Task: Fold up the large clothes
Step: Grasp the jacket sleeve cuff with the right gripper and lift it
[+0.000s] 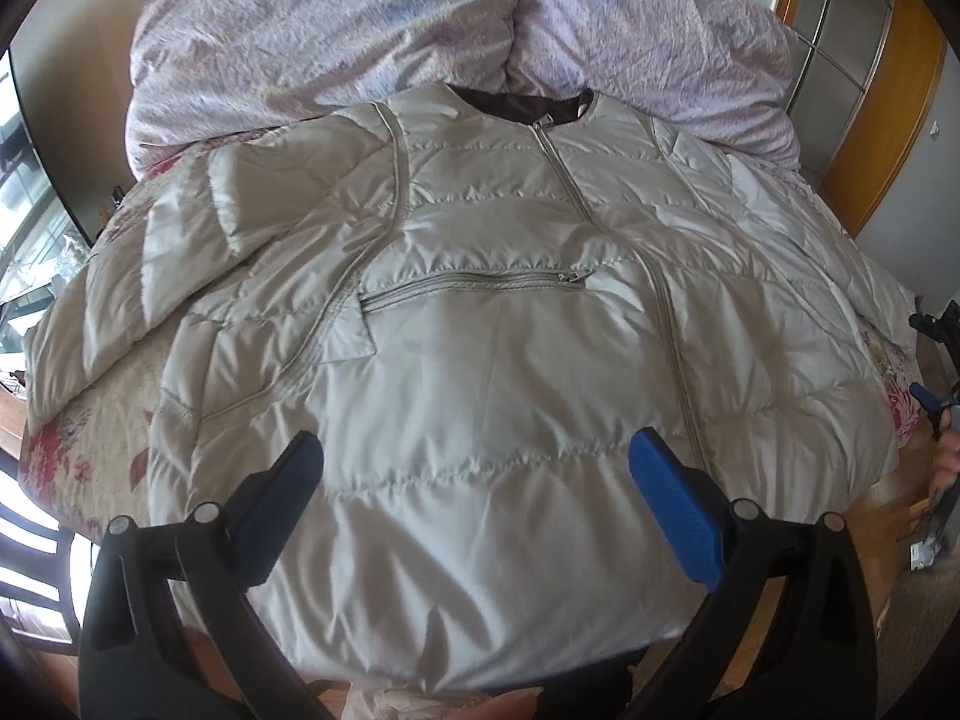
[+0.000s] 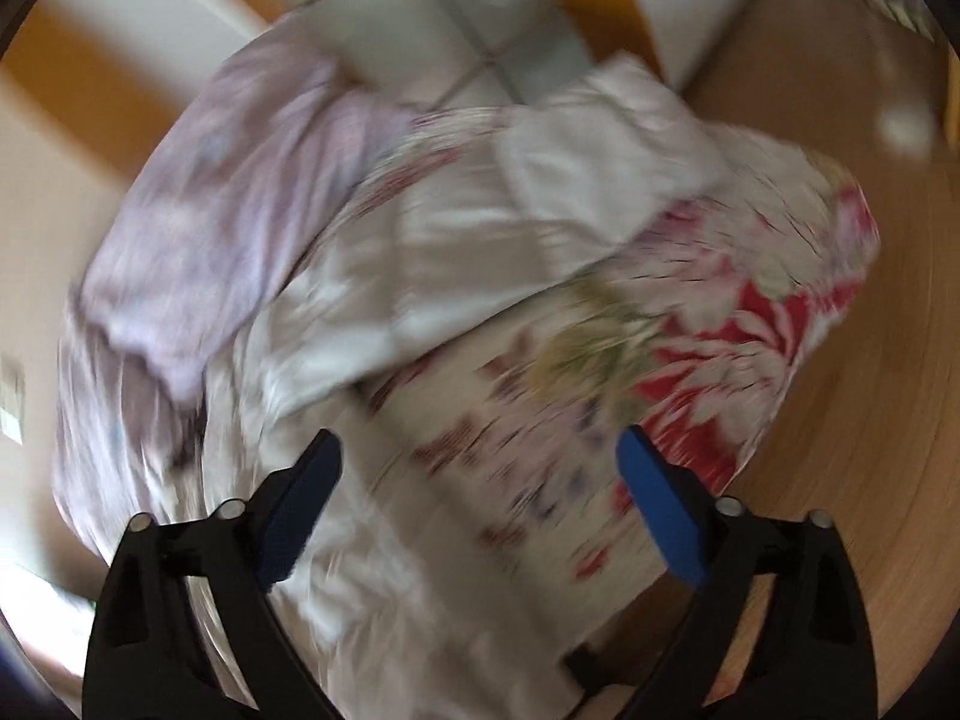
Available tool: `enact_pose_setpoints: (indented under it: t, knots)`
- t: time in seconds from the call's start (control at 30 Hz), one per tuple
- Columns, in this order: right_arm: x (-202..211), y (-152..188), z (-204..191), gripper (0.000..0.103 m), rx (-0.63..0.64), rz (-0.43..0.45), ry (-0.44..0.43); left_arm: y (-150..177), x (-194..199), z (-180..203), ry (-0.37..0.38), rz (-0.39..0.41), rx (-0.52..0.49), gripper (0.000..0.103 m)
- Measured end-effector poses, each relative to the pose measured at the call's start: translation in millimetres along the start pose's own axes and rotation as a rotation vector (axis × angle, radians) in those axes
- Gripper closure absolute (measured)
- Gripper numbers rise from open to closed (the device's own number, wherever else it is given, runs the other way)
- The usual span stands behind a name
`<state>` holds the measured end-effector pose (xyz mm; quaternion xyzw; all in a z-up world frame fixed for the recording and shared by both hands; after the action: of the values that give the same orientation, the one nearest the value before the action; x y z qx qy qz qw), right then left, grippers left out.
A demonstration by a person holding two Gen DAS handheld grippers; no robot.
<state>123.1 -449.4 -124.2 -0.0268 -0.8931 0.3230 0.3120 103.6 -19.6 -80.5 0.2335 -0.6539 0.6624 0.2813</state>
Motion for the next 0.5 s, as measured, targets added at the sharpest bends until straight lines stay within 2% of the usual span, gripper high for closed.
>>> enact_pose_setpoints:
  t: [0.3, 0.4, 0.5]
  knots:
    - [-53, -45, 58, 0.028, -0.267, 0.05, 0.049, -7, -26, 3, 0.021, -0.021, -0.008, 0.002]
    - [-61, -57, 62, 0.031, -0.301, 0.091, 0.063, -7, -33, 4, 0.028, -0.032, -0.01, 0.002]
    - [-70, -65, 64, 0.043, -0.326, 0.102, 0.057, -7, -39, 5, 0.034, -0.044, -0.01, 0.002]
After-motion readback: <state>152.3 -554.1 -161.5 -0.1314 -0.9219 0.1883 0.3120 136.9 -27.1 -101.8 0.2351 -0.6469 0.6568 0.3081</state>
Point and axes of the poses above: each gripper's, at about its wrist camera, not at the fingertips, and x roughly against the way its jaws point, z to its right, y to its underside, the point moved 5 cm from there along -x, roughly the way its jaws point, and after that the axes turned 15 degrees about z, right-handed, at the moved point
